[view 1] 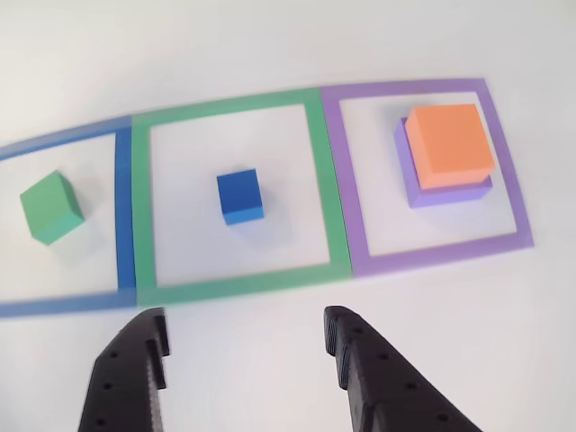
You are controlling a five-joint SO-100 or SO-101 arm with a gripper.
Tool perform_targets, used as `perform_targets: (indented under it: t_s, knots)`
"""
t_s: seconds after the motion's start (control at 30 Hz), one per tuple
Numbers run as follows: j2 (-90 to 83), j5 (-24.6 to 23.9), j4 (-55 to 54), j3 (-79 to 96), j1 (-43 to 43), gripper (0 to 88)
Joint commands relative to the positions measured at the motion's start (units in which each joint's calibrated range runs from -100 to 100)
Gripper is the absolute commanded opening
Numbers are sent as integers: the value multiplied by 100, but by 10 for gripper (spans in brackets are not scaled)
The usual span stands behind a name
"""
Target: Tower of hanoi
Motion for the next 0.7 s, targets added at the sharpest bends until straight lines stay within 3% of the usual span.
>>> perform_targets:
  t_s: [0.0,0.37,0.67]
  knots:
    - [-195,0,-1899,1424,107,260]
    - [1039,0,-7063,4404,191,281]
    - [3171,0,-9871,4877,-160,285]
